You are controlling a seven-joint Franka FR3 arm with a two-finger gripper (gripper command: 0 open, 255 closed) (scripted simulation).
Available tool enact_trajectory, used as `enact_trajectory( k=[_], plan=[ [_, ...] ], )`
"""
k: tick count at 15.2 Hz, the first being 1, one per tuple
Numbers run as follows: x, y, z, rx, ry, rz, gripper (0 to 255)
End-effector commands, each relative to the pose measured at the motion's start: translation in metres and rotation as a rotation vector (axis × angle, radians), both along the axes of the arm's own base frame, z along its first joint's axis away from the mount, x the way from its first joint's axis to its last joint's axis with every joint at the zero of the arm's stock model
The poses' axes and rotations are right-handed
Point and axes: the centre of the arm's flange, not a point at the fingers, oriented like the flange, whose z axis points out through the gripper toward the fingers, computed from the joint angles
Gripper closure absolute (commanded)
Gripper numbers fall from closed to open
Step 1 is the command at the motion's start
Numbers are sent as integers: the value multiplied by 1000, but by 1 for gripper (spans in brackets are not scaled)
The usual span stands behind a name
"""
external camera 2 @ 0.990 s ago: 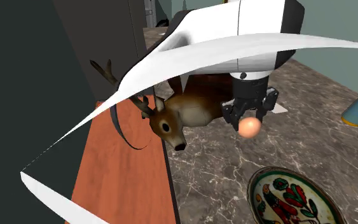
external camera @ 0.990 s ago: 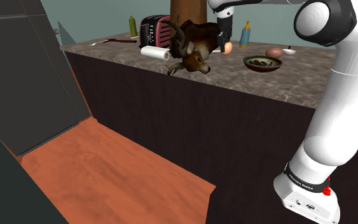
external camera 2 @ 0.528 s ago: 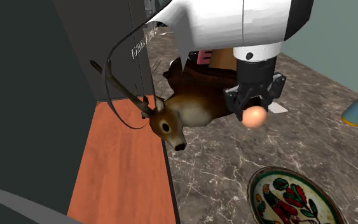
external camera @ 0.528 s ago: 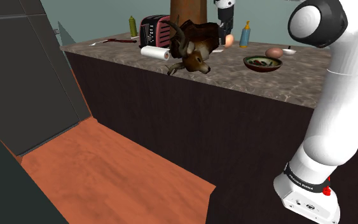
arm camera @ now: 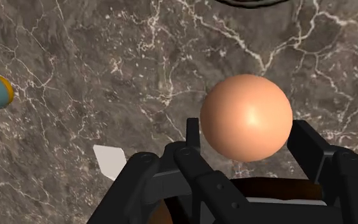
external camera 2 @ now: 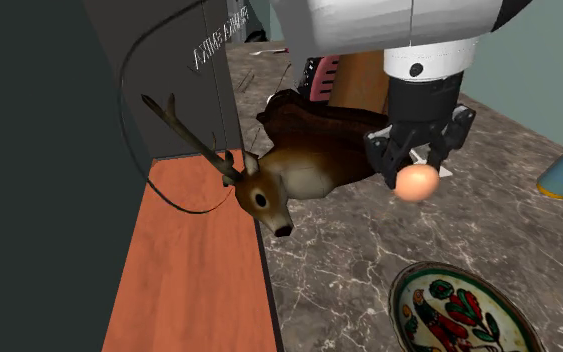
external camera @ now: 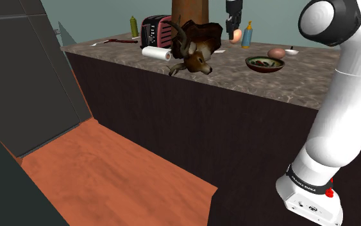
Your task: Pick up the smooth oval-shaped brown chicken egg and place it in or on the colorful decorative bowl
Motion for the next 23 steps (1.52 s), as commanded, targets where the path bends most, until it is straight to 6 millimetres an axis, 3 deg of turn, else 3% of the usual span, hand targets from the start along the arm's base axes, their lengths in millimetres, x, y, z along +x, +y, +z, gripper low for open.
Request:
enact_trajectory(
  k=[1, 12, 23],
  plan=[
    [-25, -3, -3, 0, 0, 1, 255],
    [-170, -27, -2, 0, 0, 1, 255],
    [-170, -27, -60, 0, 0, 1, 255]
  ],
)
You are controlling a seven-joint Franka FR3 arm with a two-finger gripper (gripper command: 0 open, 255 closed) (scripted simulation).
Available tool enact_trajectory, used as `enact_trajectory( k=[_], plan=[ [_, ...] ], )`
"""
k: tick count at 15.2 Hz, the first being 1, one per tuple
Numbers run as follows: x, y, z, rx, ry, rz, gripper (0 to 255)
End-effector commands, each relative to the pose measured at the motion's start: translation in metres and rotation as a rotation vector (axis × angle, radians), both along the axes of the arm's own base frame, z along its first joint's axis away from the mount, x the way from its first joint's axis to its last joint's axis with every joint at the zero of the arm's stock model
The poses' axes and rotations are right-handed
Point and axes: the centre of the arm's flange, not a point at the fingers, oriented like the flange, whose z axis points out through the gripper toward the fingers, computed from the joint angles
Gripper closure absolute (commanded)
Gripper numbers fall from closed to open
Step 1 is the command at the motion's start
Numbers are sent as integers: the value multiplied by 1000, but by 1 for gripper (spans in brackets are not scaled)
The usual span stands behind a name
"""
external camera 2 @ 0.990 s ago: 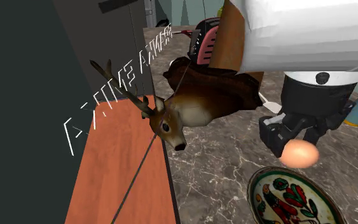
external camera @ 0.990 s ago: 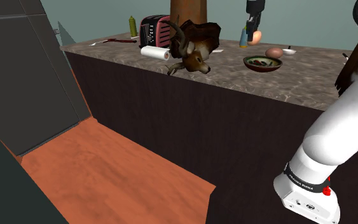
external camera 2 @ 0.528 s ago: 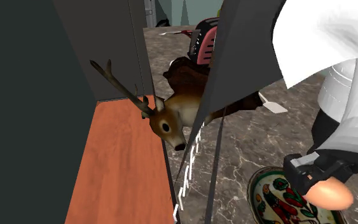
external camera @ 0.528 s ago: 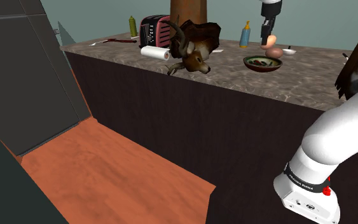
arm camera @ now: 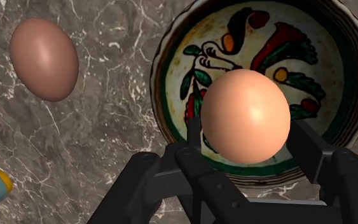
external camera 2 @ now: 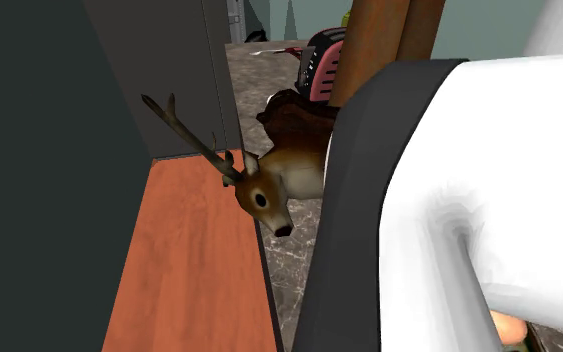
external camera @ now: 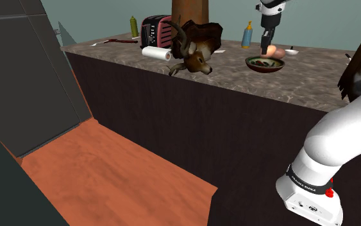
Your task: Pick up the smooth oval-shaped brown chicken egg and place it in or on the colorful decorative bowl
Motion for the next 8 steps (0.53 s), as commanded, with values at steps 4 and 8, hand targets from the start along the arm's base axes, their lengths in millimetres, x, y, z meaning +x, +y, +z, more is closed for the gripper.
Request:
enact_trajectory(
  k=[4, 8],
  plan=[
    [0, -1, -19, 0, 0, 0, 255],
    [0, -1, -19, 0, 0, 0, 255]
  ],
)
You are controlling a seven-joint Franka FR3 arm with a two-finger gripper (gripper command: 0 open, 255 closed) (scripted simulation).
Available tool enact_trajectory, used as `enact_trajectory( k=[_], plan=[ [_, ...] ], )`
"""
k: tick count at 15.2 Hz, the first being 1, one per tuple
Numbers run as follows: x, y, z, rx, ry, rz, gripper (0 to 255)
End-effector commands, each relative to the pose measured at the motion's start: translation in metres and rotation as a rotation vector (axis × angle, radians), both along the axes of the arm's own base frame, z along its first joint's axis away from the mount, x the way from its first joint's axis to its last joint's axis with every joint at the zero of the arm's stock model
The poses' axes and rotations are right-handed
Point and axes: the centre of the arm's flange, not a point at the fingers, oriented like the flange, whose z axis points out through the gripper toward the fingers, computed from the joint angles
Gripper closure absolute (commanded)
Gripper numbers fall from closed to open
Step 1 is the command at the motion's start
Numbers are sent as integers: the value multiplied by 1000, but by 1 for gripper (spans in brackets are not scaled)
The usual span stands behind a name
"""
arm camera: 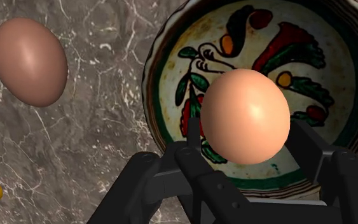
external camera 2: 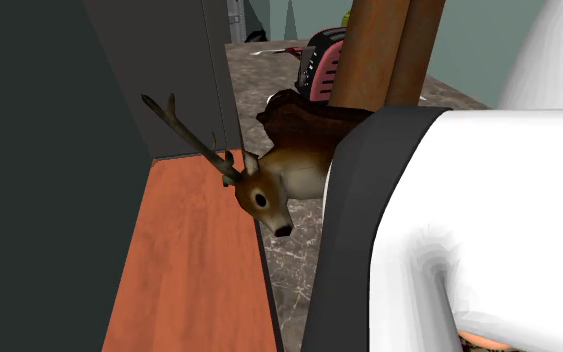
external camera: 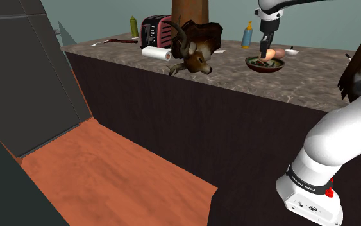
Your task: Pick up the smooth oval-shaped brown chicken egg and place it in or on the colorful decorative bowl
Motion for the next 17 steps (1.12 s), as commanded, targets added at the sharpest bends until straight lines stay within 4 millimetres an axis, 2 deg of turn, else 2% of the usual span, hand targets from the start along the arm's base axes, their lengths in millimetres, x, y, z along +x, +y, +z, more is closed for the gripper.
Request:
enact_trajectory(
  k=[1, 2, 3, 8, 12, 17],
  plan=[
    [0, 0, 0, 0, 0, 0, 255],
    [0, 0, 0, 0, 0, 0, 255],
    [0, 0, 0, 0, 0, 0, 0],
    [0, 0, 0, 0, 0, 0, 0],
    [2, 12, 49, 0, 0, 0, 0],
    [2, 12, 49, 0, 0, 0, 0]
  ],
)
